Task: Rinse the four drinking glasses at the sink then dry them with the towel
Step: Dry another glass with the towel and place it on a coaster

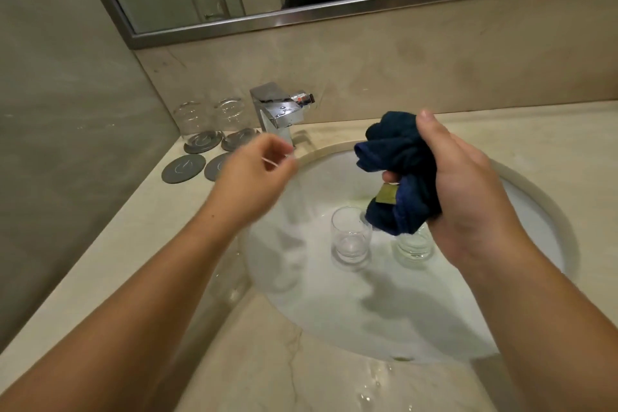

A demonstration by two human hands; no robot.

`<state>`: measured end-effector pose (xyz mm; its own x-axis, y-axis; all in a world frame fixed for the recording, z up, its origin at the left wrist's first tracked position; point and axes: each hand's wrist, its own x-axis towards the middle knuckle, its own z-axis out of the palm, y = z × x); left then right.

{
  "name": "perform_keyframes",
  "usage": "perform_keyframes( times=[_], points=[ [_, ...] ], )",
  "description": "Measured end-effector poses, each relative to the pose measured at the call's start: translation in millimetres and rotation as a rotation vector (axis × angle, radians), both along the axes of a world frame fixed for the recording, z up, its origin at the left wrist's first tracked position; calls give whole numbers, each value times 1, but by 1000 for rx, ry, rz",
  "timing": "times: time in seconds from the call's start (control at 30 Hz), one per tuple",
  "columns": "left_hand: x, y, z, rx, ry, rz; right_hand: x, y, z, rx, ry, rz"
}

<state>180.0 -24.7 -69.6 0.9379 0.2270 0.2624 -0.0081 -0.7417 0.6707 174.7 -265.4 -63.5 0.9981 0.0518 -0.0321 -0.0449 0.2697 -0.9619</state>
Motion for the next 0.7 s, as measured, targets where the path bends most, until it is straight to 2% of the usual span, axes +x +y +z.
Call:
perform_keyframes(
  times=[0.07, 0.13, 0.2, 0.37, 0.53, 0.7],
  points=[
    [-6, -22, -13, 1, 295, -137, -1, -7, 2, -18, -9, 46],
    [-3, -39, -32, 8, 574, -184, -3, -13, -4, -45, 9, 83],
    [5, -51, -50, 36, 725, -171, -4, -16, -16, -49, 89, 86],
    [33, -58, -78, 192, 839, -153, 0, -20, -38, -42, 263, 110],
    [42, -57, -96, -6, 821, -183, 9, -25, -43, -67, 286, 112],
    [37, -61, -89, -20, 718, -180, 14, -28, -45, -83, 279, 74]
  ],
)
